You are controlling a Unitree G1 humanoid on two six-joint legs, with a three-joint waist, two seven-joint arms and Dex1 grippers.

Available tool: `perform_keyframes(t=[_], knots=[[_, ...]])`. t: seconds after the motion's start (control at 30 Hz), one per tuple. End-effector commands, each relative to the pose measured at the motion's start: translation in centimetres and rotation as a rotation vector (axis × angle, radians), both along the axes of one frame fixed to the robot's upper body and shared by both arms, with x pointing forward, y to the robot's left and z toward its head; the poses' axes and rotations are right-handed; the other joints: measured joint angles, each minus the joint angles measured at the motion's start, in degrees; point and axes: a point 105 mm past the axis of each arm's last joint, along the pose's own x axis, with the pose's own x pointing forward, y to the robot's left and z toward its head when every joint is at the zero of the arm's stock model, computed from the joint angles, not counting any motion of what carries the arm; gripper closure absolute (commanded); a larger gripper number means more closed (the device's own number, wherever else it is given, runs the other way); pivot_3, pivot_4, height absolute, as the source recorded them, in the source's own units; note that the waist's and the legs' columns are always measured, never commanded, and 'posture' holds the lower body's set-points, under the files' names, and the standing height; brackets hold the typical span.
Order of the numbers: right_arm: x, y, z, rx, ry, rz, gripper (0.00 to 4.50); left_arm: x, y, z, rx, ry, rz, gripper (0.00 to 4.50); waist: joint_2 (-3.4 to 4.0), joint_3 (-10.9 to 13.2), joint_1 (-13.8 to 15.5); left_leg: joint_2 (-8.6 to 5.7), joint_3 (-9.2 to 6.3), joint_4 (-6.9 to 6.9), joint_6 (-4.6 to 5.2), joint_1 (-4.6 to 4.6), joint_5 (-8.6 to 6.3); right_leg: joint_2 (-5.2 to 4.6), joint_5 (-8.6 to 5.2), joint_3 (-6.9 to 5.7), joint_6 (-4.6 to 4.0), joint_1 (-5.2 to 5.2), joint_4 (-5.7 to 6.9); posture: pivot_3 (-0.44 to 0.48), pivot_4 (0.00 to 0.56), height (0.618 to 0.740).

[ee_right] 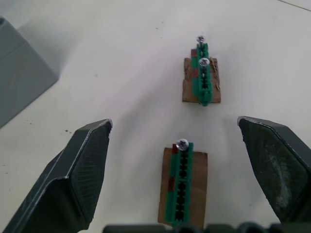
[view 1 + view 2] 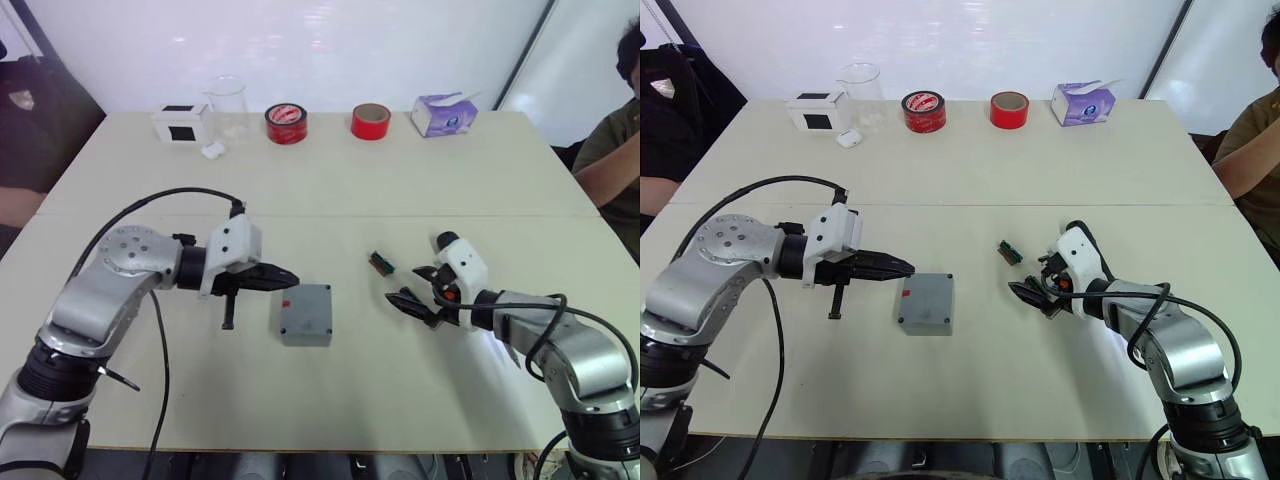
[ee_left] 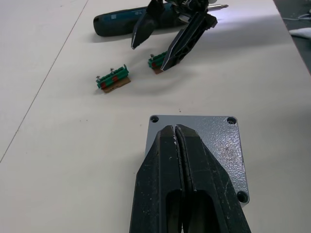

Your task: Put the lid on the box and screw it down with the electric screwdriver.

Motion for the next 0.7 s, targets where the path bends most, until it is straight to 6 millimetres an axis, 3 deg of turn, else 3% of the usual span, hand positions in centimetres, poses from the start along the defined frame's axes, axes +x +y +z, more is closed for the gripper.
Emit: perform_keyframes(t=[0.03,0.13,0.2,0.23,0.33,0.47,0.7], knots=[[0.0,0.0,0.4,0.013,-0.025,0.002,0.89,0.0,-0.3,0.5,-0.002,-0.026,-0.011,4.5,0.0,0.0,0.0,0.0,0.0,0.0,0.0,0.0,0.0,0.0,0.0,0.0,0.0,0.0,0.0,0.0,0.15,0.739],[0.0,-0.2,0.1,0.011,-0.019,-0.002,1.87,-0.1,-0.3,0.5,-0.001,-0.026,-0.009,4.5,0.0,0.0,0.01,0.0,0.0,0.0,0.0,0.0,0.0,0.0,0.0,0.0,0.0,0.0,0.0,0.0,0.15,0.739],[0.0,-0.3,0.0,0.009,-0.015,-0.005,2.85,-0.1,-0.3,0.5,0.0,-0.028,-0.009,4.5,0.0,0.0,0.0,0.0,0.0,0.0,0.0,0.0,0.0,0.0,0.0,0.0,0.0,0.0,0.0,0.0,0.15,0.739],[0.0,-0.3,0.0,0.007,-0.014,-0.006,3.05,-0.1,-0.3,0.5,0.0,-0.028,-0.009,4.5,0.0,0.0,0.01,0.0,0.0,0.0,0.0,0.0,0.0,0.0,0.0,0.0,0.0,0.0,0.0,0.0,0.15,0.739],[-0.1,-0.4,-0.2,-0.004,-0.007,-0.006,4.4,-0.1,-0.3,0.5,0.0,-0.03,-0.01,4.5,0.0,0.0,0.0,0.0,0.0,0.01,0.0,0.0,0.0,0.0,0.0,0.0,0.0,0.0,0.0,0.0,0.15,0.739],[0.0,-0.4,0.2,0.004,-0.019,-0.013,4.4,-0.1,-0.4,0.4,-0.002,-0.031,-0.01,4.5,0.0,0.0,0.01,0.0,0.0,0.01,0.0,0.0,0.0,0.0,0.0,0.0,0.0,0.0,0.0,0.0,0.15,0.739],[0.1,-0.2,2.7,0.025,-0.062,-0.017,4.4,-0.3,-0.2,-0.2,0.005,-0.019,-0.003,4.5,0.0,0.0,0.01,0.0,0.0,0.01,0.0,0.0,0.0,0.0,0.0,0.01,0.0,0.0,0.0,0.0,0.15,0.739]])
